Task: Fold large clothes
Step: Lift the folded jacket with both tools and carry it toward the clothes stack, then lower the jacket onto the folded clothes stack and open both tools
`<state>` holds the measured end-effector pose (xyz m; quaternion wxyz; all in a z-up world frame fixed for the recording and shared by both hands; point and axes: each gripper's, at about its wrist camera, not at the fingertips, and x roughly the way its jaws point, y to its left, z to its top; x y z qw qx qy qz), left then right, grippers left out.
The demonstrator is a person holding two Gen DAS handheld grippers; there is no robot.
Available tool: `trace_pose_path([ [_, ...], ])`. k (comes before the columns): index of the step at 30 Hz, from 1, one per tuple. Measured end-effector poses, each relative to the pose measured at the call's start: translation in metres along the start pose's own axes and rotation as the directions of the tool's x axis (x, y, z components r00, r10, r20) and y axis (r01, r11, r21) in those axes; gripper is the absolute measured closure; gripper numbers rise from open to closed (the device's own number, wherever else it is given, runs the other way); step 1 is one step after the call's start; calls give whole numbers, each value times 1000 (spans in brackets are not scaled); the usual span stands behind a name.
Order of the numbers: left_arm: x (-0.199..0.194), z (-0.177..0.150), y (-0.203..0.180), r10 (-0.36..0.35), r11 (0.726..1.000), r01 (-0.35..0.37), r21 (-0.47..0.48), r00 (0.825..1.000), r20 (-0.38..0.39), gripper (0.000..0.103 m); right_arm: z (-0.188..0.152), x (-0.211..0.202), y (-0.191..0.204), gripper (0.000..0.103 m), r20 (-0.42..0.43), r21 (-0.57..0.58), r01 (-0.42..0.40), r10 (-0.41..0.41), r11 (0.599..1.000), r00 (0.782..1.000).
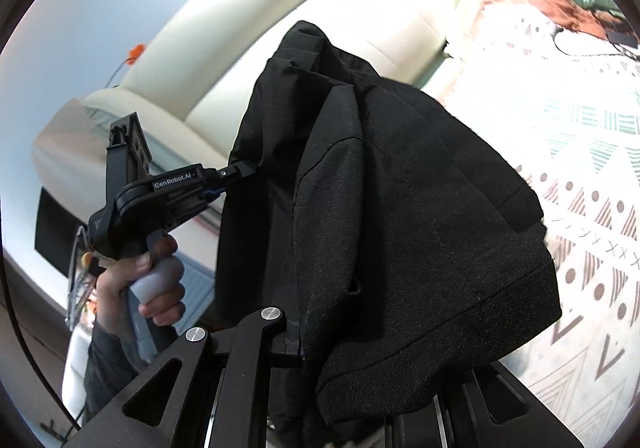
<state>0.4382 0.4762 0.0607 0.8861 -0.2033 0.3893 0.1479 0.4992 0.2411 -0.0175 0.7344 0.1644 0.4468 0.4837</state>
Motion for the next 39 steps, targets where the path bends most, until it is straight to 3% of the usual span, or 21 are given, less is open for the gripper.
trace_pose_path([
  [4,24,-6,-2,69,998,-68,18,997,-37,87,-2,19,-41,89,-25,48,17,-16,999,1000],
  [8,21,-20,7,121,992,-119,42,991,-51,81,-16,41,-82,89,-82,118,66,-57,991,995],
  [13,-12,-55,40,127,992,-127,10,992,-12,44,-23,52,-98,89,-120,108,85,-72,990,990],
  [21,-61,-108,95,168,983,-164,-86,985,43,43,-10,62,-91,89,-167,49,122,-112,991,980],
  [25,-71,-128,109,186,977,-178,-121,980,66,43,0,73,-97,90,-215,32,159,-149,987,965],
  [31,-70,-151,122,180,972,-169,-161,982,58,40,7,80,-92,90,-206,-10,211,-209,977,956],
  [34,-72,-158,121,188,971,-174,-165,980,70,31,6,74,-88,82,-200,-9,255,-251,967,947],
  [36,-74,-162,120,180,972,-165,-166,981,79,27,3,67,-92,67,-197,23,286,-276,958,941],
  [39,-78,-165,118,156,975,-140,-172,984,85,22,0,57,-93,62,-201,36,294,-281,955,938],
])
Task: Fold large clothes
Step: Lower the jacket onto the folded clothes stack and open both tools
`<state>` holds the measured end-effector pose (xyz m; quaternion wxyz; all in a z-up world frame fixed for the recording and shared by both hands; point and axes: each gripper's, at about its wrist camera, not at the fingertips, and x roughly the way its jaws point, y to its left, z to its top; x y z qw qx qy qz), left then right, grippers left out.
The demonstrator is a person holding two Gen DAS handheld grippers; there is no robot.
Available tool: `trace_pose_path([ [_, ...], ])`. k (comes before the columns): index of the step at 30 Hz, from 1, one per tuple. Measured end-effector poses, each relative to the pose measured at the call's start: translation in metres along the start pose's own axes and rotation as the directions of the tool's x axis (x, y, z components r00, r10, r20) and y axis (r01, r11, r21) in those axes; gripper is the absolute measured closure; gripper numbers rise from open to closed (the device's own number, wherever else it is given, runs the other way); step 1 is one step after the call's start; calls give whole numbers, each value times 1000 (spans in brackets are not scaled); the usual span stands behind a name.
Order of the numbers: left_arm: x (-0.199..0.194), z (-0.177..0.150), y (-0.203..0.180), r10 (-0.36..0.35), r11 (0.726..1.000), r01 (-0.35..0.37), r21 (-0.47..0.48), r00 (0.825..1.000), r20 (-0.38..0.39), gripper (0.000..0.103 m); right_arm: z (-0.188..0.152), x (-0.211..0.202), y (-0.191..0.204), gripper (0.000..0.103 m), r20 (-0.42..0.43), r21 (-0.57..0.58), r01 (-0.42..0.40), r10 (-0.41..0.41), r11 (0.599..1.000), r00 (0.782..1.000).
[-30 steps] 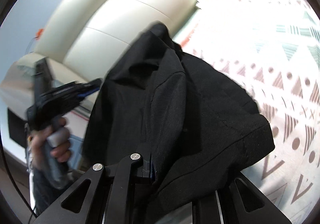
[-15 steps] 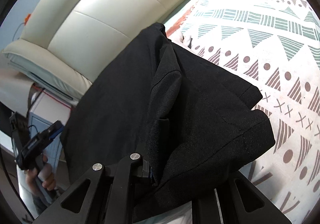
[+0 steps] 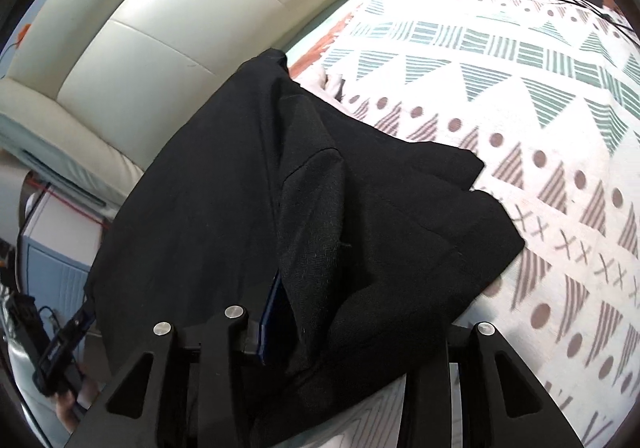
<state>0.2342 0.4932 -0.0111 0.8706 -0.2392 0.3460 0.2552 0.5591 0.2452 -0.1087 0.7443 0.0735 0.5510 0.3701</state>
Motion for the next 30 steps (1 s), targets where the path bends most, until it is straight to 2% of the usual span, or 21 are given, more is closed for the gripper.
trace_pose_path([
  [2,-5,-1,-1,-12,1000,12,-7,1000,9,20,-3,-8,1,56,-8,-2,6,-6,1000,1000],
  [6,-19,-4,-9,-17,1000,16,13,999,44,17,-9,-25,7,35,-1,-37,48,-48,998,999],
  [10,-33,-7,-21,-25,999,24,34,998,52,12,-17,-45,15,31,16,-69,71,-70,995,997],
  [12,-42,-9,-25,-25,999,22,40,998,55,11,-22,-57,18,16,36,-77,66,-63,995,997],
  [14,-53,-11,-30,-24,999,21,46,997,69,9,-25,-68,19,9,52,-75,50,-46,996,998],
  [23,-95,-29,-60,-35,995,23,97,991,128,2,-48,-118,18,6,103,-81,112,-104,990,989],
  [30,-120,-50,-96,-85,986,64,153,988,132,1,-73,-161,14,1,167,-100,151,-133,983,977],
])
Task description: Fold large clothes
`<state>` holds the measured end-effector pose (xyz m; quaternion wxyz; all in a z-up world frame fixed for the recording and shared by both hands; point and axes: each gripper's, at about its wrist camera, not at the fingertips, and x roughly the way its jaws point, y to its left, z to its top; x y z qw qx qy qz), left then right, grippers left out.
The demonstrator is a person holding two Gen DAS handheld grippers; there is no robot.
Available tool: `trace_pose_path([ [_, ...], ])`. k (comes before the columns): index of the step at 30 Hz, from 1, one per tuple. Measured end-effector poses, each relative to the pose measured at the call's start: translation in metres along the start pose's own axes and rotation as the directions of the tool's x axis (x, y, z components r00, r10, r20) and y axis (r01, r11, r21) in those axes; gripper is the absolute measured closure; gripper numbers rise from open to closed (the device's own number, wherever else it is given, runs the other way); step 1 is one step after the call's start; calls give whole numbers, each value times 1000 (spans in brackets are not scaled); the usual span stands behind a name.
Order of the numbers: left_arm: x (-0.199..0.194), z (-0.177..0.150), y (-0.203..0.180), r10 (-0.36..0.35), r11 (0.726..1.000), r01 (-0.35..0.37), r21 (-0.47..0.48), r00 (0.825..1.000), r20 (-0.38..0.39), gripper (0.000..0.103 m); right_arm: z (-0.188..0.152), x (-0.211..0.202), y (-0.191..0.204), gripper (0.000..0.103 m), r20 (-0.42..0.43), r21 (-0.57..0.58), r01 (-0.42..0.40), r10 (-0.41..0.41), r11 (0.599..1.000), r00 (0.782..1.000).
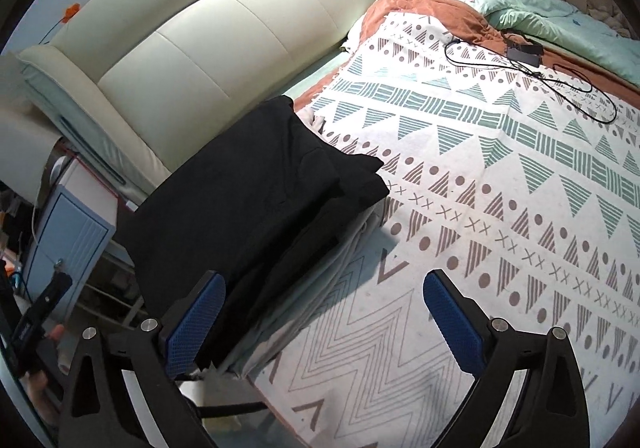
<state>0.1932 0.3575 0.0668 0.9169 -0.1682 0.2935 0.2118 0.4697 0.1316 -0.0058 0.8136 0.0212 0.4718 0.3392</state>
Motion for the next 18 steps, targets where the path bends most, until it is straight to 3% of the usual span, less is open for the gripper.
trace_pose_path([
  [9,-34,-21,-55,-60,995,57,84,997,39,1,-43,-73,-30,1,115,-1,85,-84,996,990],
  [18,-75,-43,-94,-110,987,95,129,988,112,1,-90,-139,-56,0,226,17,181,-180,983,957],
])
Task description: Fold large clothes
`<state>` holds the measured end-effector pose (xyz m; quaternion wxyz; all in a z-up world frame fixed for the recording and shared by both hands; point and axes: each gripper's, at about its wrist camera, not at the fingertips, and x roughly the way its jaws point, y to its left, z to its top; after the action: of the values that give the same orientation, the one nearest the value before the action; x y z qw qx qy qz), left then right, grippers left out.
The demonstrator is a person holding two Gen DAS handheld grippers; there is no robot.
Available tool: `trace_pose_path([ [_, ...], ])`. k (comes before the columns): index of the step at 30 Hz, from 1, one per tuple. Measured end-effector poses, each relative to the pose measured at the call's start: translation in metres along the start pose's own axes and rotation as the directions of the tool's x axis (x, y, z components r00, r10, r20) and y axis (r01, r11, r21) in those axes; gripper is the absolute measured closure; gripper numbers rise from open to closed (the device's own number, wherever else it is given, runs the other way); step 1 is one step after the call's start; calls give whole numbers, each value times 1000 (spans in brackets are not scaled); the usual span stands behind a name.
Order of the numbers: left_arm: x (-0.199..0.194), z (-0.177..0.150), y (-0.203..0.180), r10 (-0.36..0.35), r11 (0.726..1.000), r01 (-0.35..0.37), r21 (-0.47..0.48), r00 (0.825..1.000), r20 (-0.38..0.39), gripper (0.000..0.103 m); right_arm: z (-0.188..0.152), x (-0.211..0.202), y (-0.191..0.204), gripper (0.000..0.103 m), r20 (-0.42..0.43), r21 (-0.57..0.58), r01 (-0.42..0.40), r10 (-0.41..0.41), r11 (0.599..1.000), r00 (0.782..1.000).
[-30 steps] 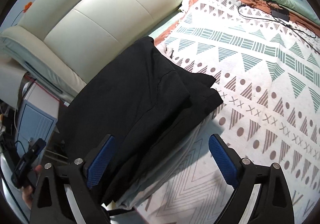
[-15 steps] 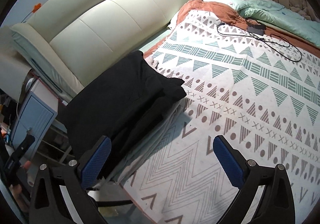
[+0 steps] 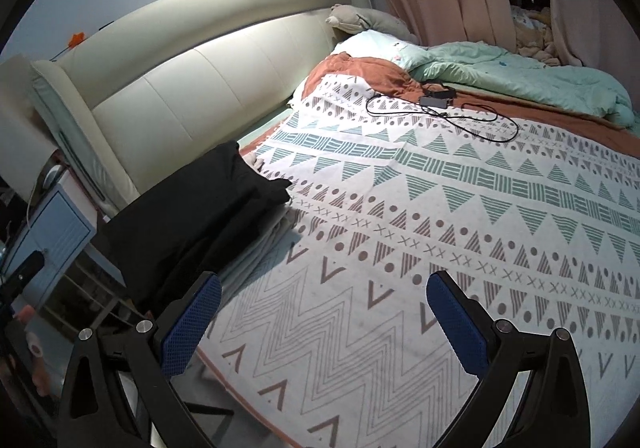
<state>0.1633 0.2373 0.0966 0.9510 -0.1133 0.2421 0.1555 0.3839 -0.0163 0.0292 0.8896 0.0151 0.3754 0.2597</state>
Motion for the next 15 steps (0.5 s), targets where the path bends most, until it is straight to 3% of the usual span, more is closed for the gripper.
trace_pose_path([
  [15,-63,-45,-53,-96,993,93,80,995,39,1,-64,-107,-22,0,133,-41,168,-161,985,978],
])
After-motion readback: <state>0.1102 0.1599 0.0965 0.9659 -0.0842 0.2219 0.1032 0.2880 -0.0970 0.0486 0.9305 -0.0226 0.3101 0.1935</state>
